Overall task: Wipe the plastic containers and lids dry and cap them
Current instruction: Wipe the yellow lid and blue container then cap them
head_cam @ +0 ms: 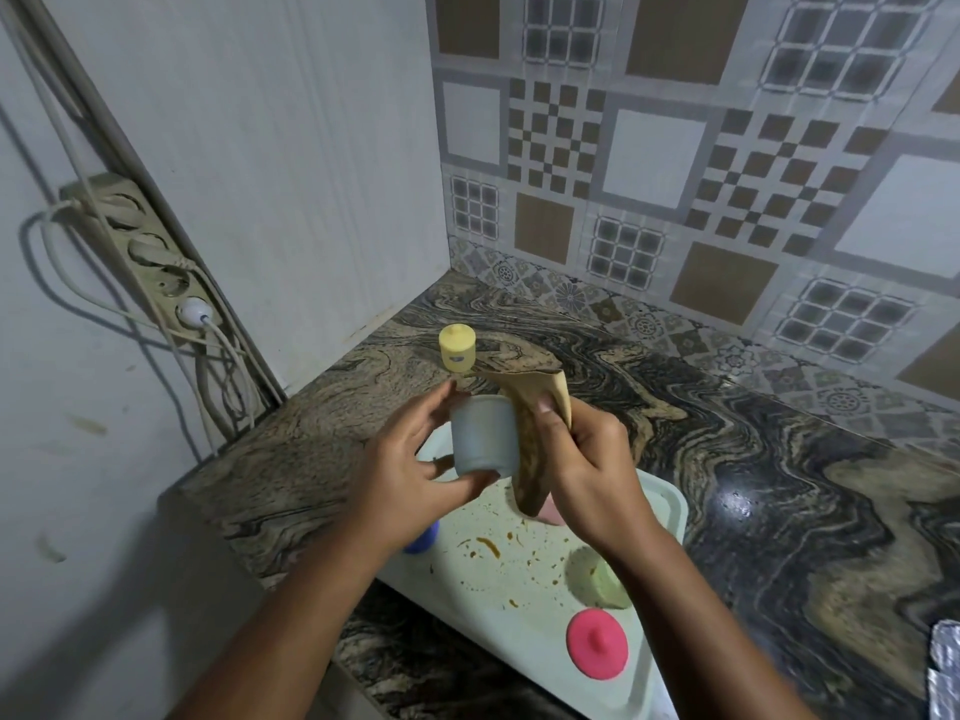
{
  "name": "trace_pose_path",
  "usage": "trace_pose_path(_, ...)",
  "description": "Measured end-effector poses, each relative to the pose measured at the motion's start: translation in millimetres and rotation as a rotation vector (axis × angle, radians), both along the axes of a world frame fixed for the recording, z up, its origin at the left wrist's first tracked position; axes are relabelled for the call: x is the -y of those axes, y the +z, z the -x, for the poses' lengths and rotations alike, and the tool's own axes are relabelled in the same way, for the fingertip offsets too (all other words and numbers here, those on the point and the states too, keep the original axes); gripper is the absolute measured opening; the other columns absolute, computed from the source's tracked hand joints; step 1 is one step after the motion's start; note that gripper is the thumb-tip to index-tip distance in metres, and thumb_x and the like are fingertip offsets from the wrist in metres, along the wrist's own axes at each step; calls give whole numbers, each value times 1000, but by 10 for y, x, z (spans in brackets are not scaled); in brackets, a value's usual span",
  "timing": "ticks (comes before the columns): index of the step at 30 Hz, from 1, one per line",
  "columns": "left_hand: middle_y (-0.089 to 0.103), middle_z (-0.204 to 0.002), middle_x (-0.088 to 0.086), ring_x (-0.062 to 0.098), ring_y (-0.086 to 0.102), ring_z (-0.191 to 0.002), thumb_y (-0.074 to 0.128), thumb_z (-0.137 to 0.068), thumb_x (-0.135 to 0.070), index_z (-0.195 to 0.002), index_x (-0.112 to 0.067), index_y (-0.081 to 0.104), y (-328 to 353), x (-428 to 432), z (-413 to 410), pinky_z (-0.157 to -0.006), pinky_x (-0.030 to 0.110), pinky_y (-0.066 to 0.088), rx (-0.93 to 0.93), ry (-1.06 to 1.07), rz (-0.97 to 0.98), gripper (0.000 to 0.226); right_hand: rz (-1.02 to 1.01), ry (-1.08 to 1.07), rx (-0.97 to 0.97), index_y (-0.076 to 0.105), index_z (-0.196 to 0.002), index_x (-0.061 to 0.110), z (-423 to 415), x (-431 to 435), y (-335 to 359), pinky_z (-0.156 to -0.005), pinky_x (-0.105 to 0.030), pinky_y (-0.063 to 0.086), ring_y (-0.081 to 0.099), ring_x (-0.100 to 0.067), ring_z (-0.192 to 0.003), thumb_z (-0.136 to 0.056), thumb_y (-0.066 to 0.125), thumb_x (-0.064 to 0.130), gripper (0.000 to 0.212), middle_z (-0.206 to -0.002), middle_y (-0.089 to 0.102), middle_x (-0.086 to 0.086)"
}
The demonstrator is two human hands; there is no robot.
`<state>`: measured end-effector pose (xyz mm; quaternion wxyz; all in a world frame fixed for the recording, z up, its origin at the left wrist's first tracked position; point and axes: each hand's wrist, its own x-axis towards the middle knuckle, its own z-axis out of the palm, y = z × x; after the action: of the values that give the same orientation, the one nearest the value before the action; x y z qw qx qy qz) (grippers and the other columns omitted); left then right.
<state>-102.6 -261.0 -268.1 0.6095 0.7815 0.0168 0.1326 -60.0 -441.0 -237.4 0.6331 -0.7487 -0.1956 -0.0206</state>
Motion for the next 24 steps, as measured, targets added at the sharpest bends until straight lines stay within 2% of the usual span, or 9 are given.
trace_pose_path(4,67,-129,-11,10,64,-119,96,-54,-31,-125,-43,60,15,2,3,-93,43,58,-32,54,29,81,60,-13,27,47,-67,7,-8,-10,-25,-50,-36,34,38,-7,-52,-101,47,31,42,-53,42,4)
trace_pose_path(7,67,-127,-17,11,66,-117,98,-48,-33,-134,-36,56,20,20,-7,-96,44,55,-49,82,75,96,86,-8,35,48,-67,11,-3,-22,-48,-51,-50,40,46,-21,-50,-100,46,34,40,-55,49,-14)
trace_pose_path(10,67,-129,-9,13,59,-127,95,-49,-6,-132,-31,56,17,67,-4,-89,37,58,-45,34,197,95,154,-1,110,52,-66,33,-5,-8,-30,-53,-49,41,52,-26,-51,-102,45,32,36,-55,54,-9)
trace_pose_path(12,67,-130,-8,12,57,-129,86,-56,14,-128,-30,58,23,92,12,-88,32,58,-36,-13,214,88,187,8,132,50,-68,34,-11,8,-33,-54,-49,44,55,-32,-54,-103,44,32,36,-56,58,-10)
trace_pose_path(15,68,-128,-5,13,59,-127,85,-61,15,-123,-34,61,7,66,14,-91,35,57,-42,-12,187,83,211,16,155,49,-71,38,3,23,-70,-52,-34,41,51,-15,-51,-103,48,26,33,-54,55,1)
trace_pose_path(17,69,-126,-5,13,60,-125,88,-60,11,-120,-36,63,5,41,5,-93,41,57,-58,0,175,80,237,21,184,55,-77,26,25,32,-115,-54,-18,31,45,-6,-50,-101,50,21,25,-53,46,10)
trace_pose_path(20,69,-125,-11,8,64,-118,93,-58,0,-117,-43,63,-8,16,-6,-92,40,58,-69,21,89,79,268,24,178,52,-84,17,44,44,-156,-53,-16,27,44,-5,-51,-100,50,22,17,-53,46,13)
trace_pose_path(22,69,-125,-10,9,67,-114,94,-58,-1,-119,-41,61,-24,22,-7,-90,37,59,-61,35,62,80,264,32,177,63,-94,4,49,51,-158,-56,-16,31,48,0,-53,-101,51,21,22,-62,57,16)
trace_pose_path(24,71,-121,-3,12,68,-112,91,-60,5,-122,-34,61,-36,36,-15,-85,33,59,-39,62,94,78,258,57,218,69,-110,5,72,59,-167,-65,-12,40,60,13,-69,-102,49,22,28,-89,73,8)
